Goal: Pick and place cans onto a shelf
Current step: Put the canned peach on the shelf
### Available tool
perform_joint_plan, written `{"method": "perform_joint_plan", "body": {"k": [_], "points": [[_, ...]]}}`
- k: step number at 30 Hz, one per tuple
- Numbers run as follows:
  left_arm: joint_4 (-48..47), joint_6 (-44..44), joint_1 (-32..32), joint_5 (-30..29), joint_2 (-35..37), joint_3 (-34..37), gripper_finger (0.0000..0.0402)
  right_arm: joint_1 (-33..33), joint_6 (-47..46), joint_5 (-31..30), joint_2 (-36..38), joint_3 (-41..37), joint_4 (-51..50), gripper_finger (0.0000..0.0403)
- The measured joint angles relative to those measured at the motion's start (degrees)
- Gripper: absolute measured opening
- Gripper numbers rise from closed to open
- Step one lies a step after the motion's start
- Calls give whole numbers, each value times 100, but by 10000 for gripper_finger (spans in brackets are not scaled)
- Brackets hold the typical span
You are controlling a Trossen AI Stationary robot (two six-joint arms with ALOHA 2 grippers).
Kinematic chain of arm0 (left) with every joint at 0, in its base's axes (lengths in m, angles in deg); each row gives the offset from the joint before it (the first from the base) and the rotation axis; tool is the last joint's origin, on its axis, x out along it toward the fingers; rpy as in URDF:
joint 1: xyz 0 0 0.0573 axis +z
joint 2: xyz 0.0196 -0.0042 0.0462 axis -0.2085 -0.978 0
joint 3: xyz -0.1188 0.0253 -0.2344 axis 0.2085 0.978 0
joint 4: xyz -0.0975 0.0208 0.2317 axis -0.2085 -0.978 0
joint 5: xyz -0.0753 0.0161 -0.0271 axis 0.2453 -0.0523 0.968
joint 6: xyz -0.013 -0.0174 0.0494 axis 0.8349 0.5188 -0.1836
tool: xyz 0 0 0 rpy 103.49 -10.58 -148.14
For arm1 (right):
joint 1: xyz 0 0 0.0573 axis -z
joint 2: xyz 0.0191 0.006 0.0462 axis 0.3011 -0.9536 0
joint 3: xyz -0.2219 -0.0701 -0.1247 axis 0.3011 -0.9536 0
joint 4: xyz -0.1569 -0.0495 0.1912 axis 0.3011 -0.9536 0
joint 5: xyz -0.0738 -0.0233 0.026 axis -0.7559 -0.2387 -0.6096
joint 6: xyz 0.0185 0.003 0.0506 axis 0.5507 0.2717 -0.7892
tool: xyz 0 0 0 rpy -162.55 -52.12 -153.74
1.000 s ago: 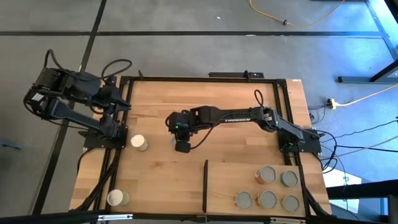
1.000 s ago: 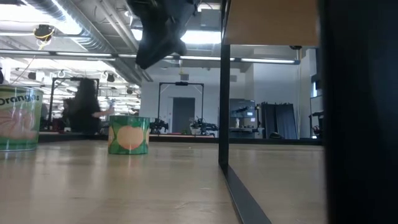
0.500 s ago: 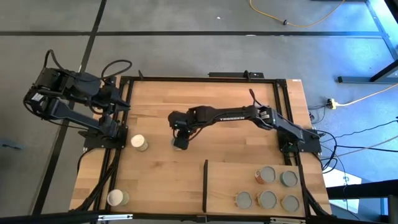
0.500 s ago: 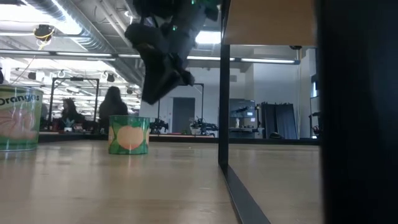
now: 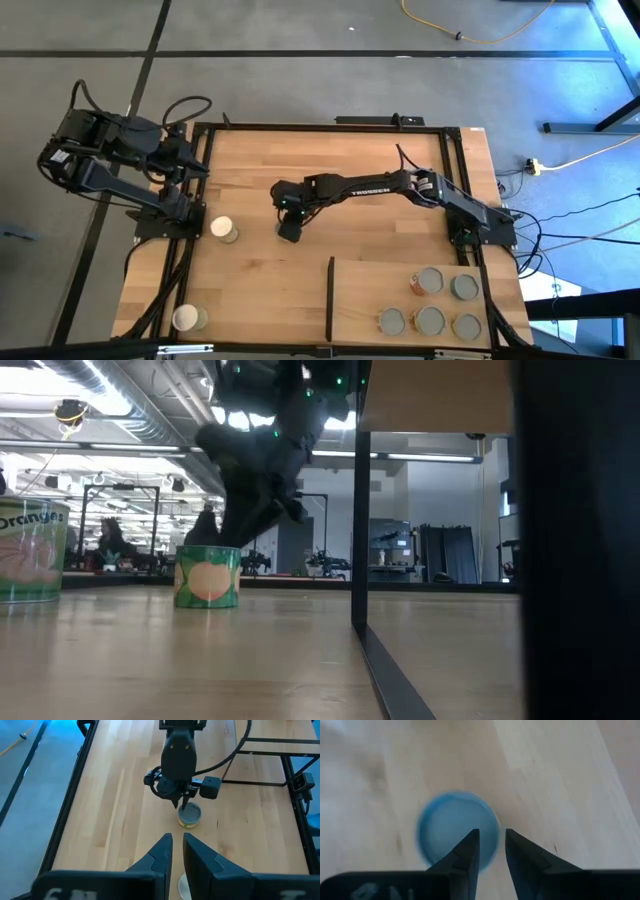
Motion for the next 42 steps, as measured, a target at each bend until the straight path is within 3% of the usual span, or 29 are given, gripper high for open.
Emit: {"method": "perform_joint_plan", "body": {"k": [13, 23, 30, 42], "points": [[0, -1, 0, 0, 2, 0, 37, -2, 29, -1, 0, -246, 190, 92], [0, -1, 0, 0, 1, 0, 37, 5, -116, 55, -118, -224, 309, 14], [0, 0, 0, 0, 0, 0, 37, 5, -88, 50, -151, -116, 344, 7], [-2, -2, 1, 0, 2, 0, 37, -19, 174, 127, -181, 884, -713, 6]]}}
